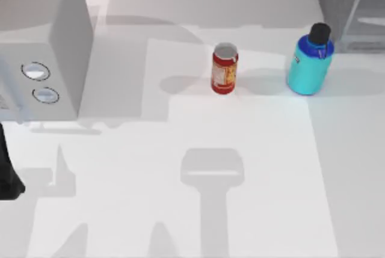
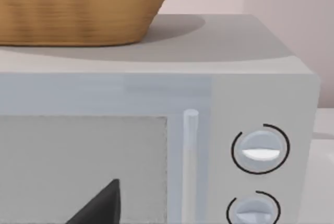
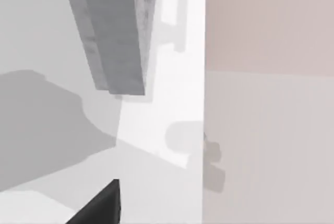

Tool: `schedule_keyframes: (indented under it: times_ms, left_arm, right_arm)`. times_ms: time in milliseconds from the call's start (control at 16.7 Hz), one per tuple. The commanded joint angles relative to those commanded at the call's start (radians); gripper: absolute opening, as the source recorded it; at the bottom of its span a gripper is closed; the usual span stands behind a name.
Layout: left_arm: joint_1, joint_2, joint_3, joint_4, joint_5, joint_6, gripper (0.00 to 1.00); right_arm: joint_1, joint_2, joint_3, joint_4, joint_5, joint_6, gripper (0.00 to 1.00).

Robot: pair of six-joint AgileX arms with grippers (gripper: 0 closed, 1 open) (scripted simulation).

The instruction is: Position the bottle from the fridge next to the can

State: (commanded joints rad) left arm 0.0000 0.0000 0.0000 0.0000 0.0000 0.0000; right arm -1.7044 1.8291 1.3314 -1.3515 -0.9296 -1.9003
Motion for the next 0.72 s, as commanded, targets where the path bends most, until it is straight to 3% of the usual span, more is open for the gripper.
schedule_keyframes:
  times_ms: [720]
  left_arm:
    - [0.0,0.0,0.0,0.0,0.0,0.0,1.0]
  right_arm:
    - [0.601,0.009,-0.021,0.824,0.13,1.021,1.0]
